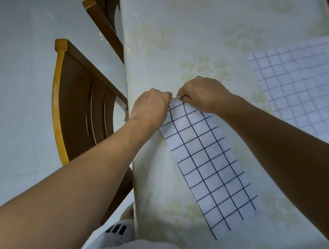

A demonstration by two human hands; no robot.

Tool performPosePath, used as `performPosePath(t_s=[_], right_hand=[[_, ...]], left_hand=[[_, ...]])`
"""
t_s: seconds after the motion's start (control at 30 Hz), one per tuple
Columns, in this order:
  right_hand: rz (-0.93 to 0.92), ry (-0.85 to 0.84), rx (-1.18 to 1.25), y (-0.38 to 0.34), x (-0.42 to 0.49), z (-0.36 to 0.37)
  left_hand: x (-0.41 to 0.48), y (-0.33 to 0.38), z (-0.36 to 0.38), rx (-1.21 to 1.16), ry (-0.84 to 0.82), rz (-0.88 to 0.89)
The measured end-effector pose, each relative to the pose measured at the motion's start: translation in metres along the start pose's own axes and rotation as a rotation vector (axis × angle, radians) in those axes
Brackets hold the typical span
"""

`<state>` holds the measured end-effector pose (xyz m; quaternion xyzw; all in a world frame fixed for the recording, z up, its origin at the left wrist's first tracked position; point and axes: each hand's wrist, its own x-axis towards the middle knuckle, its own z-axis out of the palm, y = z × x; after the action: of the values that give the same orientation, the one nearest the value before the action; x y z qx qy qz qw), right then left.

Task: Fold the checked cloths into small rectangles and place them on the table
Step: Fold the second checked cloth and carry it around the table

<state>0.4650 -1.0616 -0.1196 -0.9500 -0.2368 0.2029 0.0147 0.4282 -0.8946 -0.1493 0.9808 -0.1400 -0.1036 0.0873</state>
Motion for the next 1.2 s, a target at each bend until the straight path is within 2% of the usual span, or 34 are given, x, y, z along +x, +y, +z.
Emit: performPosePath(t_s=[0.23,0.33,0.4,0.53,0.7,1.07,1.2], right_hand=[[-0.064,0.092,-0.013,0.009,-0.086,0.002],[-0.178,0.223,0.017,0.014,-0.141,0.015],[-0.243,0.332,0.035,0.017,-0.177,0.03],[-0.253,0.491,0.04,0.023,-0.242,0.075],[-0.215,0.528,0.059,0.018,-0.3,0.132],[-0.098,0.421,0.071,0.014,-0.354,0.22],[-0.08,0.428,0.092,0.011,-0.365,0.23]], left_hand=[[-0.064,0.062,-0.014,-0.082,0.073,0.118],[-0.103,0.095,-0.009,-0.135,0.133,0.16],[-0.131,0.115,-0.001,-0.169,0.243,0.245],[-0.179,0.141,0.021,-0.219,0.372,0.413],[-0.221,0.159,0.058,-0.219,0.301,0.616],[-0.259,0.192,0.119,-0.148,0.022,0.622],[-0.262,0.19,0.121,-0.229,-0.067,0.671]])
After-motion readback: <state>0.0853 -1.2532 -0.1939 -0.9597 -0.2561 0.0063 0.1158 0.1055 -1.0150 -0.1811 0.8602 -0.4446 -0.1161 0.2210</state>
